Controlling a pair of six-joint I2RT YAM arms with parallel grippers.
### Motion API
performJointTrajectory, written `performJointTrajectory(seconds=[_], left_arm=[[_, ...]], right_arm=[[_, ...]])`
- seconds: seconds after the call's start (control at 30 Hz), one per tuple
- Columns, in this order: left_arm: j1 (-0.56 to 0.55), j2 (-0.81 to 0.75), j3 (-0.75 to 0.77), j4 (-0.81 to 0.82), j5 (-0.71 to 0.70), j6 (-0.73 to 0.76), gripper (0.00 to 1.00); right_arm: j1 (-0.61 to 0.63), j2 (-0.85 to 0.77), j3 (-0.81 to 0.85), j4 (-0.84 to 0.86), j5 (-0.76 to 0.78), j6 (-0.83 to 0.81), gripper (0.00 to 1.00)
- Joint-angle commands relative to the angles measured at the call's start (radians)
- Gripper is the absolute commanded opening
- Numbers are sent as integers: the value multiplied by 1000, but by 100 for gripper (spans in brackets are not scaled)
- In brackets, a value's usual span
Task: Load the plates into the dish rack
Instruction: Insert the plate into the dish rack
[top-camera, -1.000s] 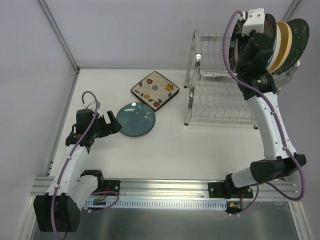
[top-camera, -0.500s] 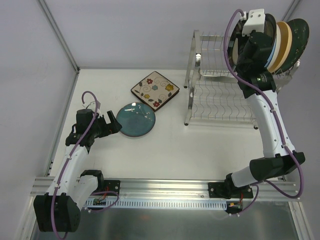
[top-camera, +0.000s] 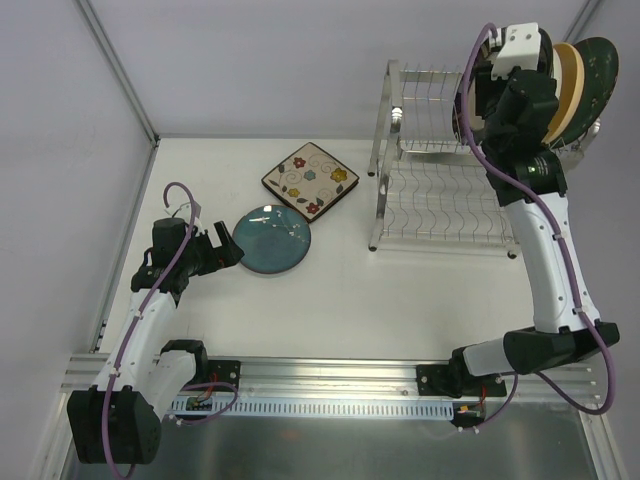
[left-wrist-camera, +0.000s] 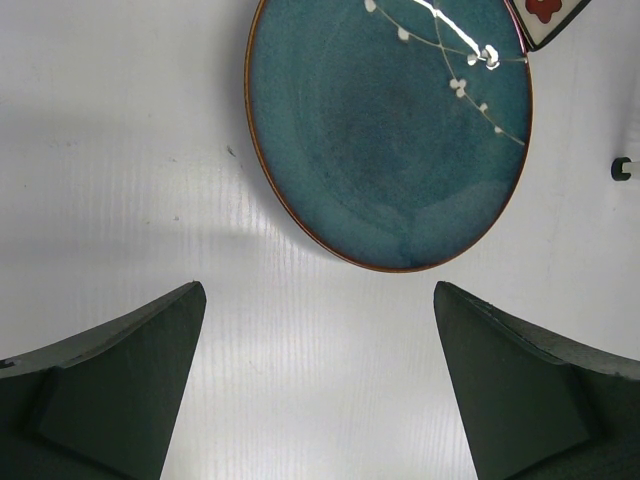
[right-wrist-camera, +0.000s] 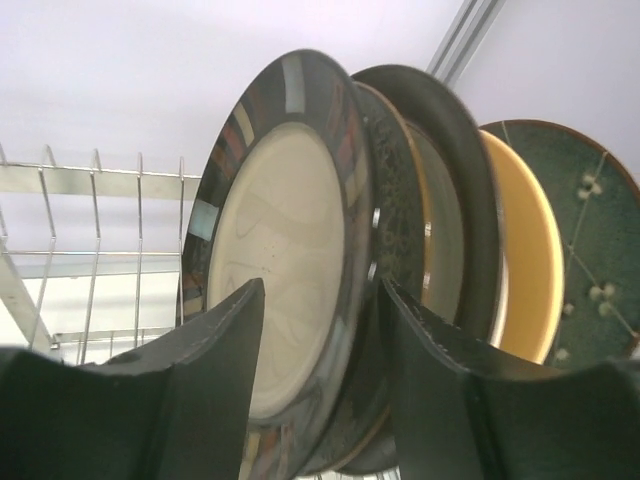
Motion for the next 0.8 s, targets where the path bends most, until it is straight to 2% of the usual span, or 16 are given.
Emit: performJointTrajectory(seconds=[0.0, 0.33, 0.5, 0.57, 0.77], left_arm=[[-3, 0, 29, 4, 15, -6, 99], [-3, 7, 27, 4, 17, -10, 99], [-3, 15, 27, 2, 20, -29, 99], [-3, 24, 27, 4, 24, -33, 99], [-3, 52, 10, 5, 41, -105, 99]], right_arm=[[5, -81, 8, 3, -28, 25, 55], [4, -219, -33, -39, -89, 92, 77], [5, -337, -102, -90, -189, 186, 96], [4, -410, -158, -104, -219, 249, 100], [4, -590, -340, -173, -313, 385, 100]])
